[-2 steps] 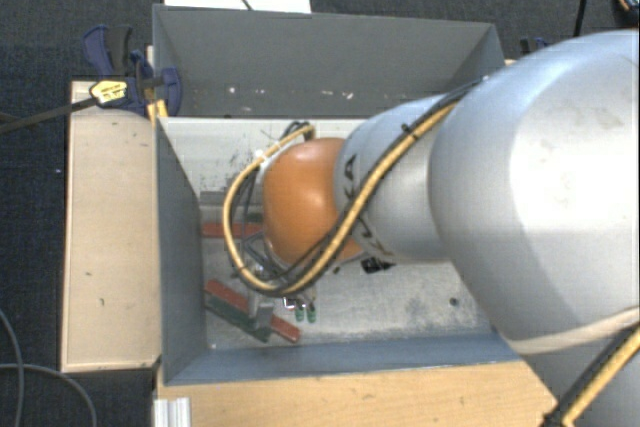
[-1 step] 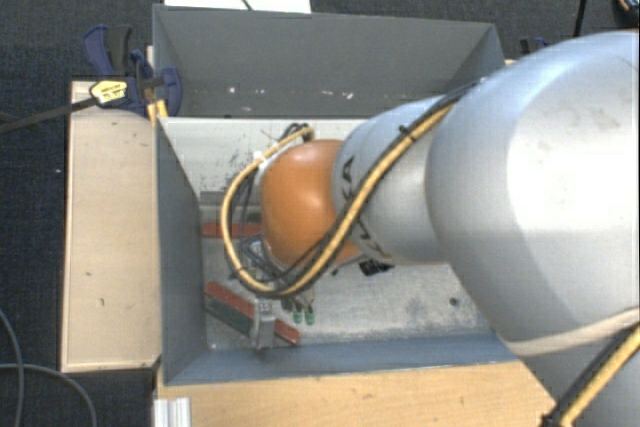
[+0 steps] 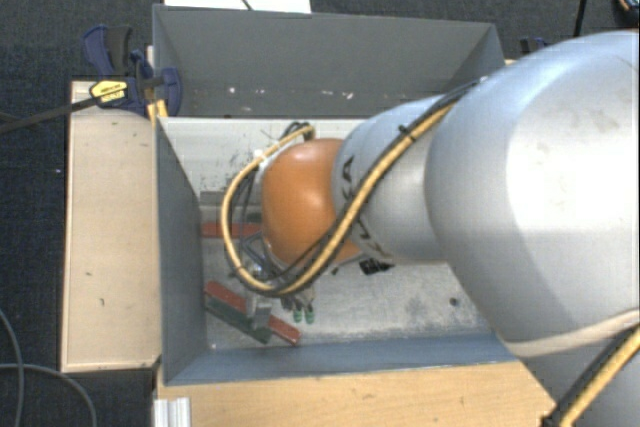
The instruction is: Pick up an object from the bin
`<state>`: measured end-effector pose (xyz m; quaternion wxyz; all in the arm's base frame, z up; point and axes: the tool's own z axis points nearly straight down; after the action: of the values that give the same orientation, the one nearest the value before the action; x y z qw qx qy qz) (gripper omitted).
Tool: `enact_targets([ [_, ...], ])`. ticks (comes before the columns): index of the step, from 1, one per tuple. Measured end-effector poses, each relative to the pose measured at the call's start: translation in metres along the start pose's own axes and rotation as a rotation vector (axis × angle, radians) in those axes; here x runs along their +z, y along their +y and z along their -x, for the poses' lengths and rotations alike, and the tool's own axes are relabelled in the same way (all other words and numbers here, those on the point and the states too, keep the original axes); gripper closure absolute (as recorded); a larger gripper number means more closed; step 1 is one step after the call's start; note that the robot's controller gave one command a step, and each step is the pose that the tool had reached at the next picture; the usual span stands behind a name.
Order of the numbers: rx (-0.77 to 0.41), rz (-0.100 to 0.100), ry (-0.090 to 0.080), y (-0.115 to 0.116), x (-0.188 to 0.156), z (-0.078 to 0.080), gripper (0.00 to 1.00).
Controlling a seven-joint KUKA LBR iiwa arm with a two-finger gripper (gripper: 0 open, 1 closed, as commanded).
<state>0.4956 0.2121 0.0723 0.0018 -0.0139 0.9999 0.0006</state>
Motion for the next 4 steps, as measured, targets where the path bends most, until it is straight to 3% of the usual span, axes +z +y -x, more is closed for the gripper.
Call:
enact_targets([
  [1,0.048,-0.002,-0.006,0.013,0.000,0.004,1.00],
  [2,-0.039,0.003,-0.008,0.018,-0.147,0.019,1.00],
  [3,-0.040,0.000,0.001,0.017,-0.142,0.017,0.00],
  [4,-0.061,-0.003,0.009,0.007,0.006,0.020,0.00],
])
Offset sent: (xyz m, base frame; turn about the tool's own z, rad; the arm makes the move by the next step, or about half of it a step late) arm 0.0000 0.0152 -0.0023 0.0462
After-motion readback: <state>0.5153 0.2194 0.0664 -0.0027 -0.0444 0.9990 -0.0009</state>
